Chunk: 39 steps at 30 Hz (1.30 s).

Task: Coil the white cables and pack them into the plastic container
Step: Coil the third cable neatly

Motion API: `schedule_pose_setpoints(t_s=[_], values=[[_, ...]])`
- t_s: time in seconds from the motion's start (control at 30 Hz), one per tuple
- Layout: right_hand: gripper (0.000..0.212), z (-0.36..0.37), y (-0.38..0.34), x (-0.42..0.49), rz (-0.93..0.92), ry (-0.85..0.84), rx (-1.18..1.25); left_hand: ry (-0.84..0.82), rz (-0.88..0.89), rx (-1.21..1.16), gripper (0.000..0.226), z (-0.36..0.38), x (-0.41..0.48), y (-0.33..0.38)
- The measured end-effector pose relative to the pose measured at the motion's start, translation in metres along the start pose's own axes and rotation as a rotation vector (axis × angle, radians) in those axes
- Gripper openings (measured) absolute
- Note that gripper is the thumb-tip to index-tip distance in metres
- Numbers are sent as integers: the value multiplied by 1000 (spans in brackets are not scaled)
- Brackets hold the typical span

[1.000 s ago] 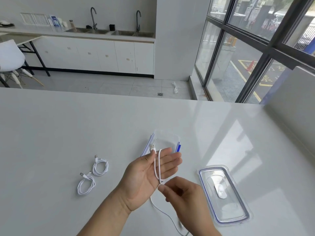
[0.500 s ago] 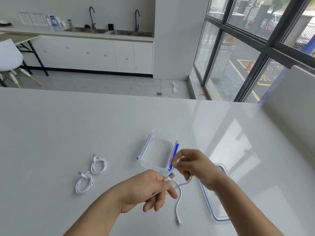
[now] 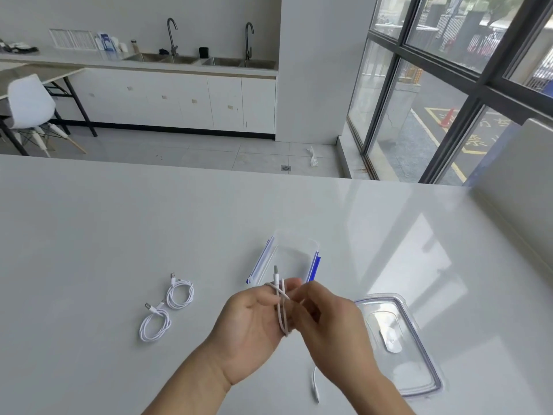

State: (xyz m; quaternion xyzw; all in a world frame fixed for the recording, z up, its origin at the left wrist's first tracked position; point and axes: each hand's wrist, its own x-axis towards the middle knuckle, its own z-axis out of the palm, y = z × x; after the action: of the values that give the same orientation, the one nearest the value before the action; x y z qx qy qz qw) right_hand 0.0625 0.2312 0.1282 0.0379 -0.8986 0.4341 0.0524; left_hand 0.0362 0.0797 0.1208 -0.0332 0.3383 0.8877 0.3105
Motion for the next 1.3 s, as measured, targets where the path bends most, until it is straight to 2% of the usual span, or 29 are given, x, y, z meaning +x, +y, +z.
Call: schedule_pose_setpoints(t_s=[0.2, 0.33, 0.5, 0.6, 0.7, 0.77, 0.83, 0.93, 1.13, 1.2, 1.3], values=[[3, 5, 7, -20, -179, 94, -72, -32, 91, -144, 57, 1, 1, 4], [9, 18, 18, -37, -133, 43, 18, -38, 137, -168, 69, 0, -2, 10], [22, 28, 49, -37, 53, -137, 281, -35, 128, -168, 82, -1, -6, 8], [10, 29, 66, -27, 99, -318, 405, -78, 87, -178, 89, -1, -9, 7], [36, 22, 77, -13, 143, -501, 375, -167, 6, -160, 99, -1, -13, 8], [42, 14, 84, 1, 135, -598, 257, -161, -18, -87, 101, -3, -13, 8], [27, 5, 90, 18, 114, -638, 86, -146, -38, -14, 99, -6, -13, 8], [10, -11, 87, 44, 130, -597, -85, -177, -102, 161, 99, -8, -14, 11], [14, -45, 43, 75, 257, -713, 450, -171, -374, 805, 112, -8, -15, 7], [13, -46, 25, 74, 236, -680, 425, -114, -399, 917, 110, -9, -13, 5], [24, -42, 4, 57, 156, -526, 181, -7, -328, 899, 106, -12, -10, 3]])
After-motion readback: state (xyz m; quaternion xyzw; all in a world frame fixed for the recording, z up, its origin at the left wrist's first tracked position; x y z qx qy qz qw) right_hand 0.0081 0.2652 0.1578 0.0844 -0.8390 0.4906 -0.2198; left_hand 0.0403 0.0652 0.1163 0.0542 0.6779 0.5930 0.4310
